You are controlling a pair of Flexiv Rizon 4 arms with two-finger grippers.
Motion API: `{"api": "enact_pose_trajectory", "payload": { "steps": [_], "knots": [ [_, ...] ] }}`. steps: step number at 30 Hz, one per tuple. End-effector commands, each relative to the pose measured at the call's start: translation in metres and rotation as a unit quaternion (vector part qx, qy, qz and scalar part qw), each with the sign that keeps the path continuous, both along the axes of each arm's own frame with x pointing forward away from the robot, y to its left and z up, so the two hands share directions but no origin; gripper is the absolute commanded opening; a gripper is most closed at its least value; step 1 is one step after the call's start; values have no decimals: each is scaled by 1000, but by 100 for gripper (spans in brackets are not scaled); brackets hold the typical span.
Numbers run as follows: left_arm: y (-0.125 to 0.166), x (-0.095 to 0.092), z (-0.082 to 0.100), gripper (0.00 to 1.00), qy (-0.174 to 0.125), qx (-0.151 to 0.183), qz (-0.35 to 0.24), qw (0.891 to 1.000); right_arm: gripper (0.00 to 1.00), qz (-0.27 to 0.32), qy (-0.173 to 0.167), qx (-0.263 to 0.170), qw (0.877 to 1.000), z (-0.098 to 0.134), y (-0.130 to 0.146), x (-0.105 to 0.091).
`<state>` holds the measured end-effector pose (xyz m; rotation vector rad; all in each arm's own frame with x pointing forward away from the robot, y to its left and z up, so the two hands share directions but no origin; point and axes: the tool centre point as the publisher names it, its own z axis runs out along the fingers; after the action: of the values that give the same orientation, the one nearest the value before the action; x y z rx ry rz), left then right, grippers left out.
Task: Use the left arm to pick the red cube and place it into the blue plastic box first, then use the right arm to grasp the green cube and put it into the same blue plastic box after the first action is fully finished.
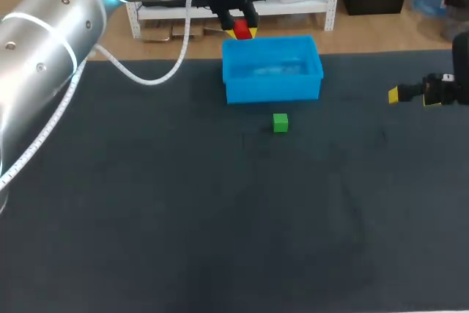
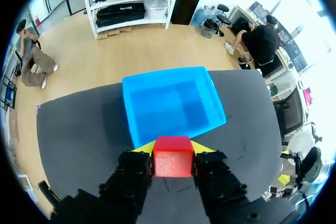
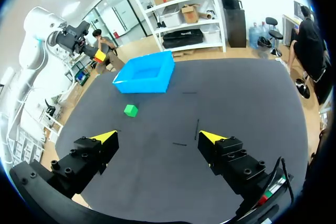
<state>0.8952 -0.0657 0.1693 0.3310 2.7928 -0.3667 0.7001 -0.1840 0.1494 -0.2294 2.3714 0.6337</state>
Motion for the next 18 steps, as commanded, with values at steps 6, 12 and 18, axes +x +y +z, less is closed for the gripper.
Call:
{"api": "enact_pose_trajectory", "payload": {
  "steps": [6,12,18],
  "knots": [
    [-11,14,-3,0,-6,-12,-6,1000,100,0,0,0,1000,0,0,0],
    [-16,20,-8,0,-9,-16,-7,1000,100,0,0,0,1000,0,0,0],
    [-19,27,-18,0,-12,-15,-9,1000,100,0,0,0,1000,0,0,0]
  ]
}}
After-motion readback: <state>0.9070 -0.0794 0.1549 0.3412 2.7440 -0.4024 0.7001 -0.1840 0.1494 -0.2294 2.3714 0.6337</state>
